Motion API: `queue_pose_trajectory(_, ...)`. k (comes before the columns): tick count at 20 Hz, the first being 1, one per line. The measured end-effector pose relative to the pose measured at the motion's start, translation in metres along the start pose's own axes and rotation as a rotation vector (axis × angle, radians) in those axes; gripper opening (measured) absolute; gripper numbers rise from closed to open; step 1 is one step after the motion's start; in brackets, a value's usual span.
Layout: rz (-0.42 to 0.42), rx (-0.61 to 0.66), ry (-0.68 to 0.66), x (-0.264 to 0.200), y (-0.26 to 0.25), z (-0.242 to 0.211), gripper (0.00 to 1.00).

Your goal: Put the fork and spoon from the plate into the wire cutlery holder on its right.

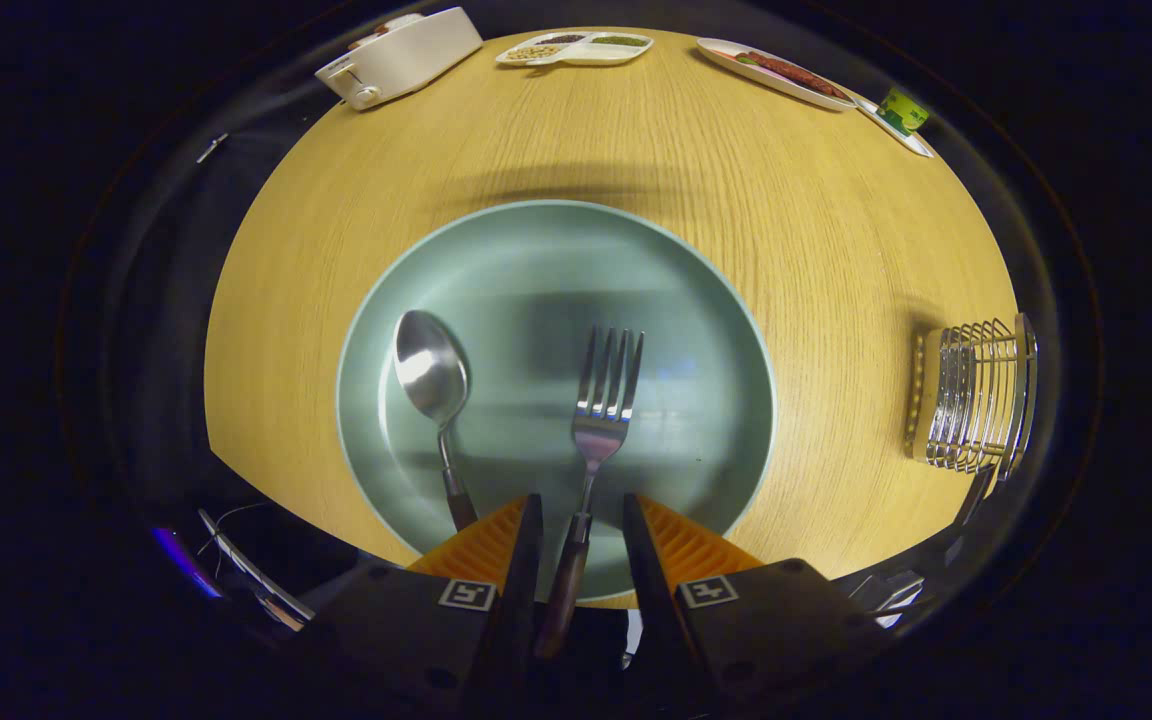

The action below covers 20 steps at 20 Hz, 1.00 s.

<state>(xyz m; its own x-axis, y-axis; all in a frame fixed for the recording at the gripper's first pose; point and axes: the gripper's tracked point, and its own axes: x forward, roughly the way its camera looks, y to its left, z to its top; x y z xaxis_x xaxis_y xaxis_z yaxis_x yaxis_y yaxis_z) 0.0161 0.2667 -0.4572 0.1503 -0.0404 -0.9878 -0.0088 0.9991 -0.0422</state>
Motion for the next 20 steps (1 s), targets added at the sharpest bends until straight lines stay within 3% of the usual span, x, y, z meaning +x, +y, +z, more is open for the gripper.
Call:
queue_pose_trajectory(4, 0.023, -0.006, 0.018, 0.002, -0.004, 0.001, 0.13)
queue_pose_trajectory(10, 0.133, -0.067, 0.027, -0.013, 0.001, 0.003, 0.1)
queue_pose_trajectory(20, 0.261, -0.027, -0.042, -0.102, -0.033, 0.029, 0.1)
